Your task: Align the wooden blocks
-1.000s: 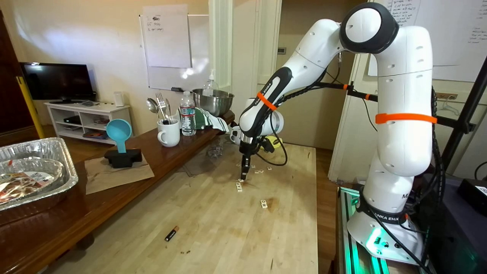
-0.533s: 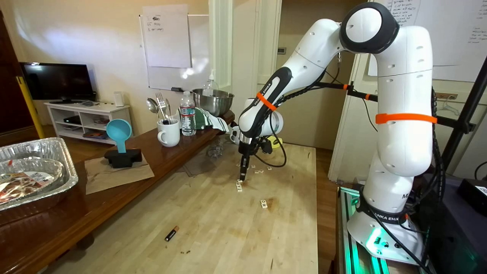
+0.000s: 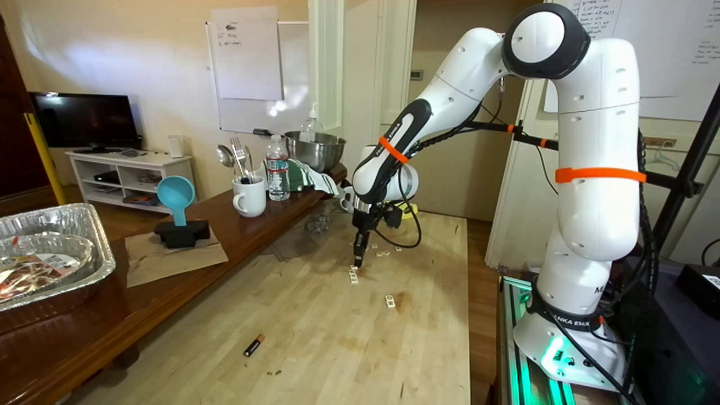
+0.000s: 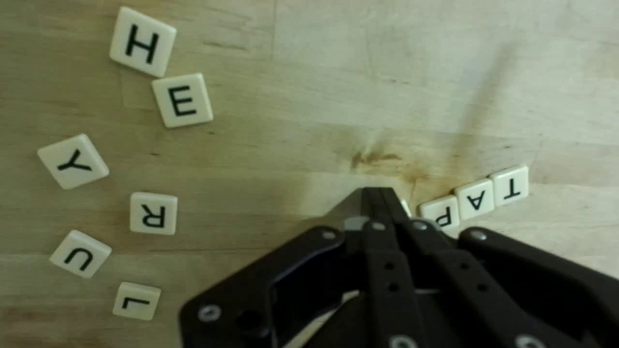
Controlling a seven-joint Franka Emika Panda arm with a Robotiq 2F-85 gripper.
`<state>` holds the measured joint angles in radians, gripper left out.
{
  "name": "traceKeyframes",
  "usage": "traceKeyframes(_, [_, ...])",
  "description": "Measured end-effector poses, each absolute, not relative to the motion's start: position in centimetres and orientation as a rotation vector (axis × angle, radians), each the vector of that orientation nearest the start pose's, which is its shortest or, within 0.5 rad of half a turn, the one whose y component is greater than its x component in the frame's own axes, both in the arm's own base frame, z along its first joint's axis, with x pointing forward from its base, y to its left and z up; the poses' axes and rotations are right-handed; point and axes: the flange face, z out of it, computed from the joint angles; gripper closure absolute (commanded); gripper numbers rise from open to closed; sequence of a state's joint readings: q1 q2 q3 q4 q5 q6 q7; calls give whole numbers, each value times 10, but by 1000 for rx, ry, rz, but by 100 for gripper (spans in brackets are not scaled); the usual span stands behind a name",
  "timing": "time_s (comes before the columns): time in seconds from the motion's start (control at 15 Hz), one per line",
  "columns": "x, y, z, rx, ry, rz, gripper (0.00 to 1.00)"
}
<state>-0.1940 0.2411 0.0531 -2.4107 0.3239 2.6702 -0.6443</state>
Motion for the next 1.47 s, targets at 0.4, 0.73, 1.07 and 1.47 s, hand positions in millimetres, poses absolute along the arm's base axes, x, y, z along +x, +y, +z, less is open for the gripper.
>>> traceKeyframes(0.4, [492,-76,214,-2981,-281,-112,100])
traceKeyframes(0.73, [492,-75,214,-2981,-265,-110,100])
traceKeyframes(1.07, [492,-72,214,-2980,-247,-107,100])
traceKeyframes(1.47, [493,-70,214,-2980,-202,-101,100])
